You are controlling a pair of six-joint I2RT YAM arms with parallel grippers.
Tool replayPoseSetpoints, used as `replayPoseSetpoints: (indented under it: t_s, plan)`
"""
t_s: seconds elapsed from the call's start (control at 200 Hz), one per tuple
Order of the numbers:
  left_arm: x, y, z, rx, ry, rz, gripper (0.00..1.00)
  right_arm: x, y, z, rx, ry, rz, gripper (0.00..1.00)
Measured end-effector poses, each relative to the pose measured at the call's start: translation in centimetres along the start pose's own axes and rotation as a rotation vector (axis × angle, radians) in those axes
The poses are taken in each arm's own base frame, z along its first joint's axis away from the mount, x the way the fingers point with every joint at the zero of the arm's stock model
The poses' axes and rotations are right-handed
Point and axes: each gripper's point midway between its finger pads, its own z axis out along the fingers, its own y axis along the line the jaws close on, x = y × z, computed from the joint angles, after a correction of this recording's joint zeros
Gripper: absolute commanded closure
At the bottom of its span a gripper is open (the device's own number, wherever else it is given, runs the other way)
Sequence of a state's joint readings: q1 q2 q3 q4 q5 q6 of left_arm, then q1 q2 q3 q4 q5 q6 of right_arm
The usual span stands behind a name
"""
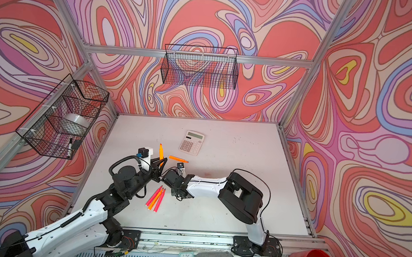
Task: Insert the pens into the pen caps
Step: 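Open the right gripper and lower it onto a pink cap, grasping it, then lift the pink cap with the right gripper and bring it above the highlighter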
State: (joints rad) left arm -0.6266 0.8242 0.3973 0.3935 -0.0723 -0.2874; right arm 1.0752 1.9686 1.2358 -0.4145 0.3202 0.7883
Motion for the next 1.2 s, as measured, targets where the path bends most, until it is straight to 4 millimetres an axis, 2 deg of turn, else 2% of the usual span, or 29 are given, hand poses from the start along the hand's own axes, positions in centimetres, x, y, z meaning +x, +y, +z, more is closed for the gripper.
replayPoseSetpoints:
  t_s: [0.18,0.471,0.656,0.826,0.906,0.976,1.046,1.071,1.202]
  plan:
    - [-0.2,0.1,-0.1,-0.005,-0.008,-0.003,1.00,-0.6,0.1,0.5,0.032,-0.011,-0.003,0.72]
    - [-0.4,0.1,-0.2,-0.007,-0.013,-0.003,1.00,-1.3,0.4,0.9,0.046,-0.035,0.005,0.91]
    - [-0.6,0.2,-0.3,-0.010,-0.028,-0.005,1.00,-1.4,0.5,0.9,0.034,-0.050,0.020,0.95]
    - [-0.6,0.2,-0.2,-0.009,-0.033,-0.012,1.00,-0.5,-1.1,-0.1,0.043,-0.055,0.022,0.96]
    - [-0.4,0.1,-0.1,-0.008,-0.026,-0.019,1.00,-0.6,-2.5,-1.7,0.055,-0.076,0.022,0.97]
    - [-0.5,-0.2,-0.1,0.011,-0.025,-0.024,1.00,-2.1,-2.9,-4.2,0.039,-0.139,0.037,0.98]
    - [-0.6,-1.0,-0.2,0.057,-0.034,-0.025,1.00,-5.0,-2.7,-7.9,-0.009,-0.245,0.069,1.00]
    - [-0.7,-1.4,-0.2,0.082,-0.041,-0.025,1.00,-6.5,-2.6,-9.8,-0.036,-0.302,0.088,1.00]
    - [0.0,-3.4,-0.3,0.210,-0.043,-0.027,1.00,-11.7,-3.0,-17.8,-0.149,-0.532,0.165,1.00]
